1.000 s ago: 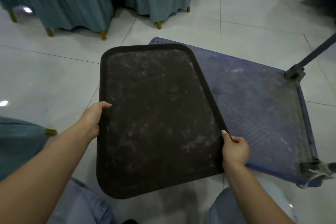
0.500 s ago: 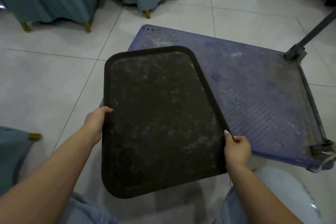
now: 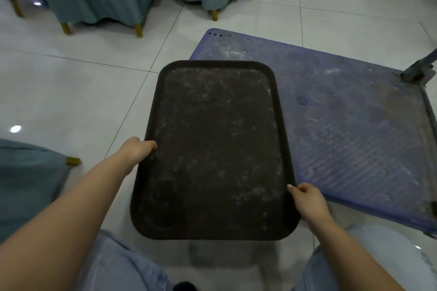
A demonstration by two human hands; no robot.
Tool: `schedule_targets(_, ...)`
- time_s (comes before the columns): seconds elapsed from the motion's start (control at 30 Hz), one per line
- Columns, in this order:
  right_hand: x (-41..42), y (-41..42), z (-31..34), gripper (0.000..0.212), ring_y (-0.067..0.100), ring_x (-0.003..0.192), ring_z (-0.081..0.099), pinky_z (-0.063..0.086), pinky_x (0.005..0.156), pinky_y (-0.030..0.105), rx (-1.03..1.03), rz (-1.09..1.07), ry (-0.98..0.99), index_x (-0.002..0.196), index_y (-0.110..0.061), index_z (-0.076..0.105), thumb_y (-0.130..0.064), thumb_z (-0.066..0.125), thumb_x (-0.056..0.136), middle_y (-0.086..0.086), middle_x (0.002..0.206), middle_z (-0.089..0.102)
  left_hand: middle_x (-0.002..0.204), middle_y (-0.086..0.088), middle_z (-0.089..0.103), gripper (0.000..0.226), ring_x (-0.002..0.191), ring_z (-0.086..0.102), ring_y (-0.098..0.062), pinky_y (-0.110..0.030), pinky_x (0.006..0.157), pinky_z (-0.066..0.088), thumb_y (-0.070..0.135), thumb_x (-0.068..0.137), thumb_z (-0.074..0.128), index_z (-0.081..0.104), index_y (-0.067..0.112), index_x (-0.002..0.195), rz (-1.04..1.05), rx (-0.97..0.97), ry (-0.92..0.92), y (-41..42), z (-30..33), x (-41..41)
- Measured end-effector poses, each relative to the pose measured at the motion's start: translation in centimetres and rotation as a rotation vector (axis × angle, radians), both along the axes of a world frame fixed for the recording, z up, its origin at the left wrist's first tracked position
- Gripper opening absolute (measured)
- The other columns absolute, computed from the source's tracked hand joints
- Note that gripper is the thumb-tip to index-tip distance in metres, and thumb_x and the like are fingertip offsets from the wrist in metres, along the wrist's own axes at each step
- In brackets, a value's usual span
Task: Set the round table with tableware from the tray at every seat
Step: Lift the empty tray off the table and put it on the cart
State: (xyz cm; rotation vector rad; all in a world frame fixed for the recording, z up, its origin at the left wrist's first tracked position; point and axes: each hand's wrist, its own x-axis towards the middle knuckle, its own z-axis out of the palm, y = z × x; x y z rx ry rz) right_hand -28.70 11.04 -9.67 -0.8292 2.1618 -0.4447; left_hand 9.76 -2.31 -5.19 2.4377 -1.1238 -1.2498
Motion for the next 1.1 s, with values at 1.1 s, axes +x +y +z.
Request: schedule_targets(1.1,0.1,-3.9,2.0,0.011,0.034,0.056,0.071,0.058,0.047,0.039,0.204,0.182,-0.170,0.101,-0.006,0.049,-0.016,0.049,0.096,0.023,0.085,0.067,0.109,-0.018,0.065,0.032,0.098,0.061,-0.034,-0.043,0.086,0.052,0.009,0.087,0.061,0.063,0.001,0.118,0.160,-0.157,-0.042,-0.3,-3.1,1.6)
